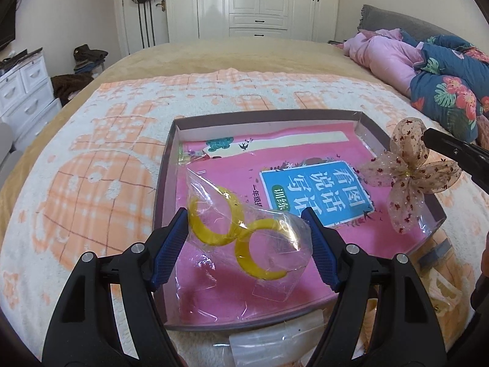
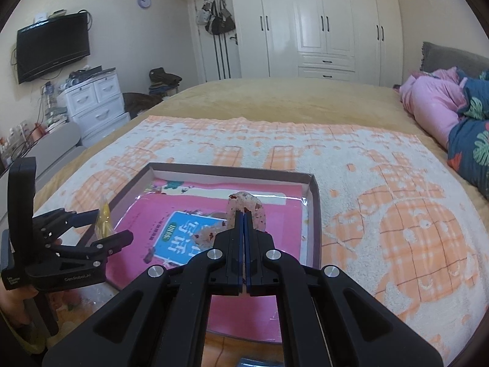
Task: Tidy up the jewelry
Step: 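Drop the bangle bag into the tray with the left gripper while the right drops the bow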
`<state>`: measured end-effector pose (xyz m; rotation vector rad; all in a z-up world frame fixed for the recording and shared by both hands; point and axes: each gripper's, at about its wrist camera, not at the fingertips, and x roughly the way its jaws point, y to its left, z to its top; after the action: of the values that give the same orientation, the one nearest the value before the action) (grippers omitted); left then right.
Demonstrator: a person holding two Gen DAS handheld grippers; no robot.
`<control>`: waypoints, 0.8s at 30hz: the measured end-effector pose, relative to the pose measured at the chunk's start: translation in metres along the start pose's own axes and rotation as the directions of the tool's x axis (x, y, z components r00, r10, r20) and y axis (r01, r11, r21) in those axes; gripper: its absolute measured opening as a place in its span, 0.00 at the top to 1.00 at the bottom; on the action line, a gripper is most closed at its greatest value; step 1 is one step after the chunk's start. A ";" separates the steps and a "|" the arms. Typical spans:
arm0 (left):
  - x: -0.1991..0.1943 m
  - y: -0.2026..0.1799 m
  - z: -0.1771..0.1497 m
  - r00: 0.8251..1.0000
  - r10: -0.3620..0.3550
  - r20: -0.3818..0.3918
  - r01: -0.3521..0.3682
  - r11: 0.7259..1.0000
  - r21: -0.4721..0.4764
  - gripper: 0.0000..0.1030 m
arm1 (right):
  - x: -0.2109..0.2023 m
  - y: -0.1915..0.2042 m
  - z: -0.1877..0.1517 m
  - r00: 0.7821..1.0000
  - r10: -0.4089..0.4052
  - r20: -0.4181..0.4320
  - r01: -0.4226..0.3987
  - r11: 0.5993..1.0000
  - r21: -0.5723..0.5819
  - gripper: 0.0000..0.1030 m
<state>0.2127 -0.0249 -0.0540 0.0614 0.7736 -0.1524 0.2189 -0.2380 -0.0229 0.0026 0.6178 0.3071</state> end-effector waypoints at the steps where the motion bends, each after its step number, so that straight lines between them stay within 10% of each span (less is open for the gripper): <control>1: 0.002 0.000 0.000 1.000 -0.003 -0.004 0.003 1.000 -0.005 0.36 | 0.002 -0.001 -0.001 1.000 -0.007 0.001 0.007 1.000 0.001 0.99; 20: -0.004 0.004 0.000 0.998 -0.047 0.047 0.049 0.998 -0.037 0.23 | 0.034 -0.022 -0.025 0.991 -0.104 -0.080 0.107 0.994 0.029 0.97; 24: -0.011 0.006 0.000 0.997 -0.041 0.069 0.044 0.998 -0.039 0.21 | 0.029 -0.026 -0.026 0.991 -0.122 -0.062 0.125 0.991 0.039 0.73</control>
<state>0.2058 -0.0175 -0.0464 0.0016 0.7103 -0.1787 0.2343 -0.2568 -0.0631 -0.0039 0.6808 0.1747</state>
